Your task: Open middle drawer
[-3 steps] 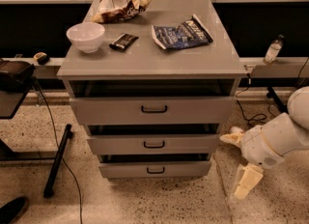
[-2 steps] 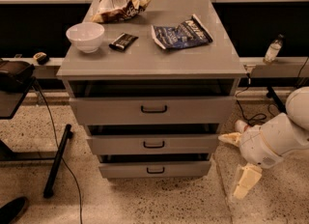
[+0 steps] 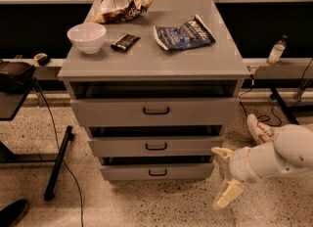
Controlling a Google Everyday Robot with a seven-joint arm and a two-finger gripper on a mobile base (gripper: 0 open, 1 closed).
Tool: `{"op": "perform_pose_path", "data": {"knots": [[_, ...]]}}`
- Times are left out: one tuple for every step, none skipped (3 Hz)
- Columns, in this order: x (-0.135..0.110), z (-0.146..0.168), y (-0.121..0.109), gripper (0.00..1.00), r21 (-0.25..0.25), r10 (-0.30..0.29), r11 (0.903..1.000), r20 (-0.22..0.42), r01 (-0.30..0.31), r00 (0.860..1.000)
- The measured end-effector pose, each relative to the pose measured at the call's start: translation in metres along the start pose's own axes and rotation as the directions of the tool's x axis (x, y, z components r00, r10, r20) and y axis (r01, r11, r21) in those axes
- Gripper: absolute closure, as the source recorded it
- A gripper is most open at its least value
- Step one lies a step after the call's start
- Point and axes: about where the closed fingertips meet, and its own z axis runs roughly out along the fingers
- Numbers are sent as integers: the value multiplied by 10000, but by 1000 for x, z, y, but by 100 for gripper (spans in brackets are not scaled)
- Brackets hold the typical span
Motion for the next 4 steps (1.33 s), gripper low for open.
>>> {"op": "perform_pose_path", "data": {"knots": [[8,16,-20,0,801,39,9968,174,-52,9998],[5,24,-22,0,678,-49,9977,53,46,10000],[9,50,-62,0,1123,-535,9923,88,522,9985],[14,80,-96,0,1384,-1334,9798,-855,1444,9874]]}}
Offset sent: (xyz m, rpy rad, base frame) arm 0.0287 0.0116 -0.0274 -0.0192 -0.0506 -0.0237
